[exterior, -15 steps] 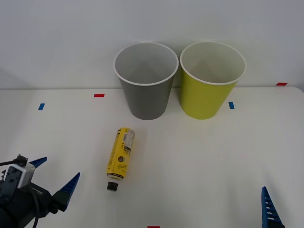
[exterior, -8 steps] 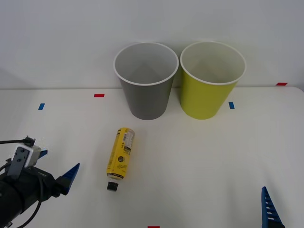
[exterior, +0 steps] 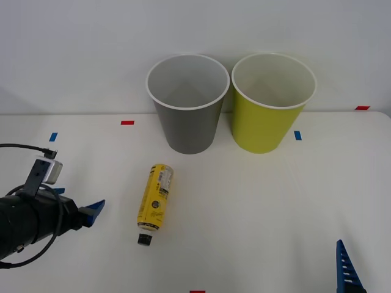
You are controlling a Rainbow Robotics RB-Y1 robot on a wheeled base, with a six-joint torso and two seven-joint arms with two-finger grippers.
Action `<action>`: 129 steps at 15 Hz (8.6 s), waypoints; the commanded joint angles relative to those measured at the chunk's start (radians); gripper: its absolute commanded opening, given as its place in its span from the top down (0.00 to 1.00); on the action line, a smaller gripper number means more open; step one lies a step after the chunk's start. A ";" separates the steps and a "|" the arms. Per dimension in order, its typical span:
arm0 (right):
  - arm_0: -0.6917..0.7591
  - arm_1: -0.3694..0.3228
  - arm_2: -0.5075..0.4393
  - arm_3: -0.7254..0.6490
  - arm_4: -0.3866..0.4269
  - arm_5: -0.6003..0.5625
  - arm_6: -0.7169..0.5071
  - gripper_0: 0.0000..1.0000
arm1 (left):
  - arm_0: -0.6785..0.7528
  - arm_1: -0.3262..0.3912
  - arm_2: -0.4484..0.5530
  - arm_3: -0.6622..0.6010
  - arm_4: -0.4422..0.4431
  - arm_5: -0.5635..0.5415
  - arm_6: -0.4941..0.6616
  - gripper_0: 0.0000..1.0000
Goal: Put cans in the gray bin and PET bottles in the light green bin.
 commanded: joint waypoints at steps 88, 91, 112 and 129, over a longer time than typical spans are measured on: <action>0.000 0.000 0.000 0.000 0.000 0.000 0.000 0.00 | -0.841 -0.466 -0.587 0.673 -0.351 0.534 0.447 0.00; 0.000 0.000 0.000 0.000 0.000 0.000 0.000 0.00 | -0.843 -0.467 -0.588 0.693 -0.342 0.525 0.404 0.00; 0.000 0.000 0.000 0.000 0.000 0.000 0.000 0.00 | -0.883 -0.486 -0.585 0.822 -0.322 0.450 0.415 1.00; 0.000 0.000 0.000 0.000 0.000 0.000 0.000 0.00 | -0.571 -0.366 -0.535 0.199 -0.599 0.336 0.392 1.00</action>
